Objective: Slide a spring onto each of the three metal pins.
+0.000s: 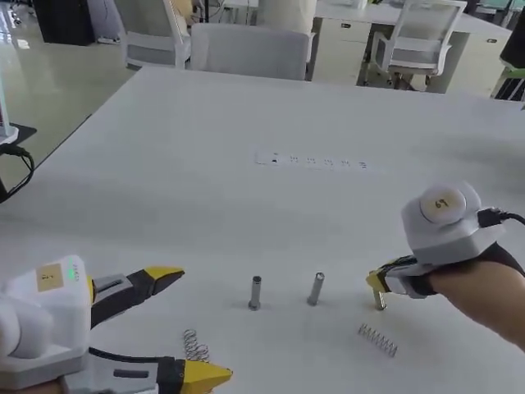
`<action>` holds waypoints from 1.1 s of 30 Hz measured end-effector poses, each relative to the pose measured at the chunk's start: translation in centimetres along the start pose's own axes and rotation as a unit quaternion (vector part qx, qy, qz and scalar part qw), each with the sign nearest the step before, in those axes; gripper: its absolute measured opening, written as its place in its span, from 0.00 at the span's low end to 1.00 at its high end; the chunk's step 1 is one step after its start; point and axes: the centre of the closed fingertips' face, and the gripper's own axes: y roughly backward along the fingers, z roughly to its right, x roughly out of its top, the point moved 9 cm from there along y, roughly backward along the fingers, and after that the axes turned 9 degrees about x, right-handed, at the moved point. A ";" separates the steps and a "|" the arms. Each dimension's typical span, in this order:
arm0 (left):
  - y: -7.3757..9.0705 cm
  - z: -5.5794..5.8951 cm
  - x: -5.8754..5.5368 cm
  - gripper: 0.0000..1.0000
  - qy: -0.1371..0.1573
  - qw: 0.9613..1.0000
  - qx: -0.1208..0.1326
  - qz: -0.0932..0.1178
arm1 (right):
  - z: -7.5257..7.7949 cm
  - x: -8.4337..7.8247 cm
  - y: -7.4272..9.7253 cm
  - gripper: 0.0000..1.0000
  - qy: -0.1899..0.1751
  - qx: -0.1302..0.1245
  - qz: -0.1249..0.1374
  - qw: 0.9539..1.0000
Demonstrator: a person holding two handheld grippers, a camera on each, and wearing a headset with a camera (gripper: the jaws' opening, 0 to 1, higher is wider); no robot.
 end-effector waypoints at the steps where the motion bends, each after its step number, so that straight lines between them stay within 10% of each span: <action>1: 0.0 0.0 0.0 0.81 -0.001 1.000 0.000 0.000 | -0.1 0.0 0.0 0.04 0.000 0.000 0.002 1.000; 33: 0.0 0.1 -0.1 0.80 -0.001 1.000 -0.004 -0.003 | -0.4 -0.9 0.6 0.04 0.000 0.011 0.058 0.998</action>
